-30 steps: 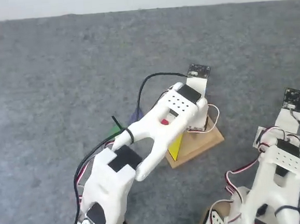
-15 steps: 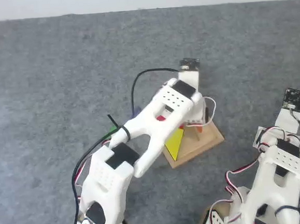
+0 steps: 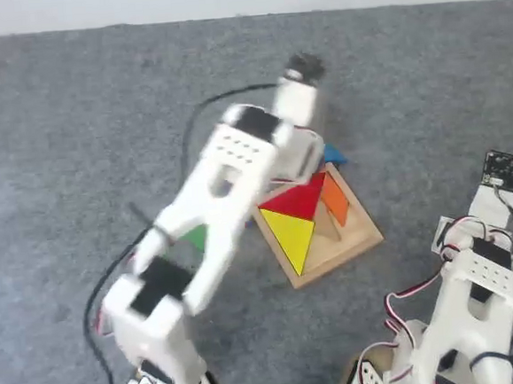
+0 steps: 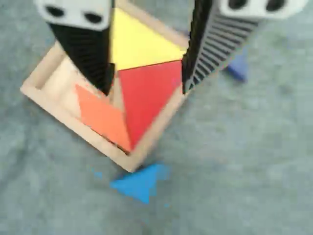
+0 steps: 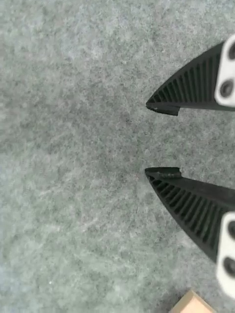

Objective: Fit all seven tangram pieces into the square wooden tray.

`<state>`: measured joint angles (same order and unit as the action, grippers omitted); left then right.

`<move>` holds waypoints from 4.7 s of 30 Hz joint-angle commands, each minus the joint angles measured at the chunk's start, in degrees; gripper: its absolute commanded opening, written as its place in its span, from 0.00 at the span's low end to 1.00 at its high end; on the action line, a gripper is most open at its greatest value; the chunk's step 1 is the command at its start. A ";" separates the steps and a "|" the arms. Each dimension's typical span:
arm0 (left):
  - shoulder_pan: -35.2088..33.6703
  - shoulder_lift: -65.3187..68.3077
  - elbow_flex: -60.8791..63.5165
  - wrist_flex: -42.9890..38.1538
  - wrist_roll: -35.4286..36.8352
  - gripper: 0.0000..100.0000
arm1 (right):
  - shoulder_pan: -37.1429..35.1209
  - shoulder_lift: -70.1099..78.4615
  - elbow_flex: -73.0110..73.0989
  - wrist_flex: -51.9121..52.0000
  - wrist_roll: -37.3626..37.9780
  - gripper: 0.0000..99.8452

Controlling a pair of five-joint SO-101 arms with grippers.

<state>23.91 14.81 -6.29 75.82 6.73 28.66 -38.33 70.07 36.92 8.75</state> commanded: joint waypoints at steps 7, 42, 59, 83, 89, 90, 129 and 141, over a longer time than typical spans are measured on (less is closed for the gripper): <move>-18.73 -17.23 26.51 -4.84 -19.25 0.16 | -0.66 -1.71 -2.37 -0.92 -0.53 0.19; -26.02 1.49 28.44 -9.05 -36.48 0.30 | -2.24 -1.71 -1.49 -1.19 -0.53 0.19; -25.32 0.26 27.38 -7.38 -34.29 0.01 | -2.24 -1.71 -1.41 -1.19 0.79 0.18; 13.63 -1.14 19.12 -2.64 -8.09 0.01 | 0.40 -1.80 -2.02 -1.27 0.44 0.18; 17.23 4.92 13.05 -2.73 -5.98 0.01 | 0.40 -1.80 -2.02 -1.27 0.44 0.18; 17.23 5.98 12.09 -2.73 -5.98 0.01 | 0.40 -1.80 -2.02 -1.27 0.44 0.18; 9.76 10.55 0.13 4.66 18.29 0.27 | -0.75 -1.80 -2.02 -1.36 0.53 0.18; 2.99 7.38 3.65 -4.57 12.48 0.27 | -0.75 -1.71 -2.02 -1.36 0.70 0.18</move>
<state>29.63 23.43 -2.77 75.65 22.02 28.40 -38.33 70.07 36.84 8.75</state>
